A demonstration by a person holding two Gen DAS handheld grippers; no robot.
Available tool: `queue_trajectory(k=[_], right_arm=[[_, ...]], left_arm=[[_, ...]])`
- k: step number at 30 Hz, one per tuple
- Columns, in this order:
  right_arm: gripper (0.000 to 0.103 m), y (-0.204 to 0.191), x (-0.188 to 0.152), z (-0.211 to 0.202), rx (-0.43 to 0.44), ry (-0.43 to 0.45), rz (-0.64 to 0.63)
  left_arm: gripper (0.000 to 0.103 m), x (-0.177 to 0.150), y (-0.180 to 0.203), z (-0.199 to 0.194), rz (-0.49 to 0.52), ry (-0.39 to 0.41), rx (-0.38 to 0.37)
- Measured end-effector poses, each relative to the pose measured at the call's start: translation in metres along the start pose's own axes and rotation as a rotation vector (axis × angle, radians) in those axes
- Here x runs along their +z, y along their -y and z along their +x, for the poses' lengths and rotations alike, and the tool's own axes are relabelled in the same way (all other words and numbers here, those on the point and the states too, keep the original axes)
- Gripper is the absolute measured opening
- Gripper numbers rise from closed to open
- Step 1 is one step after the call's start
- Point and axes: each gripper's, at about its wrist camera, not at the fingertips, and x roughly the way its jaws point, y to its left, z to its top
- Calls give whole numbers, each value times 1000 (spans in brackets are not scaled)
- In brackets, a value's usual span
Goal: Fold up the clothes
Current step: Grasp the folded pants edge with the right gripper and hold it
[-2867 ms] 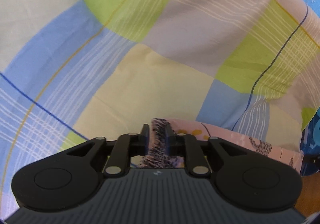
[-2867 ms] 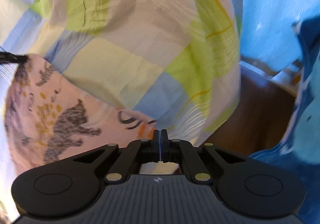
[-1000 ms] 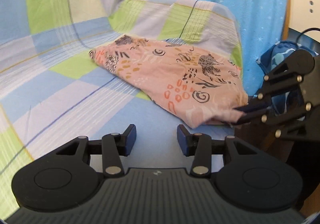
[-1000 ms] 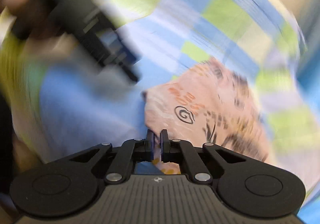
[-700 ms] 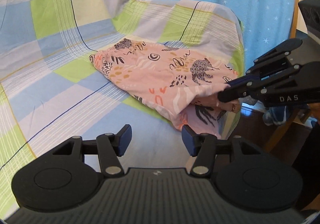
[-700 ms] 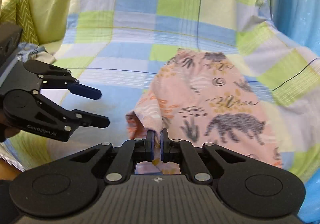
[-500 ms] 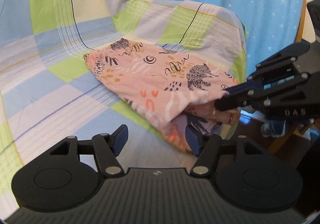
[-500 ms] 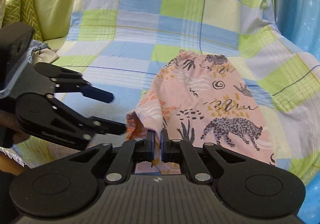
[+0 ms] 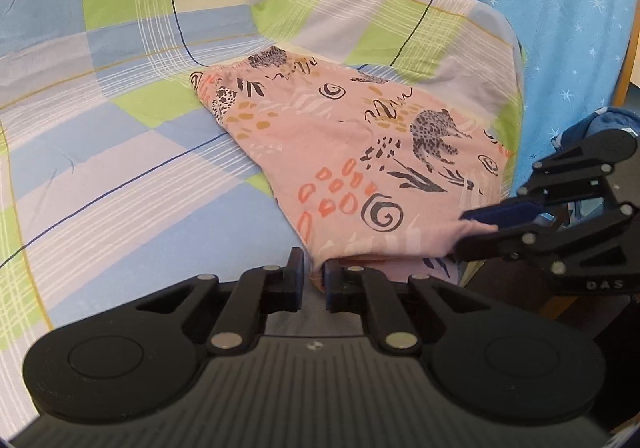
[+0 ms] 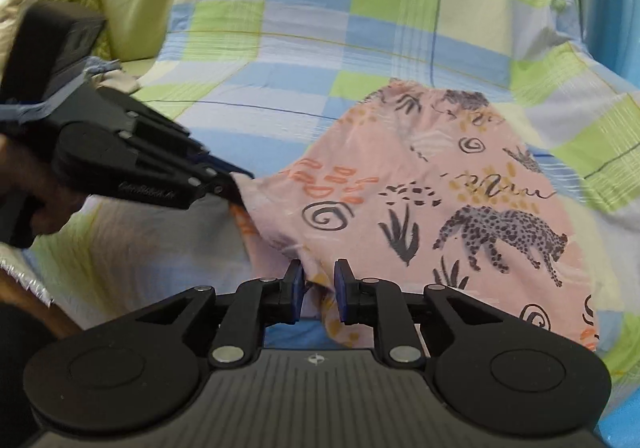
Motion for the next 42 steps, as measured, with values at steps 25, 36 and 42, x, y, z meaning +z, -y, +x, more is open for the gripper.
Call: queue_trajectory(k=[25,36,42], right_arm=[[8,-44,-32,19,-263,-70,-488],[33,-38,-30,-22,-146,11,-230],[33,49,-20,-47,-318,70,152]], left_arm=[[14,0,-10,0,-12,12,-44],[23,9,-20,-2,-10,-9,-68],[23,0,-1,-4,127,5,-17]])
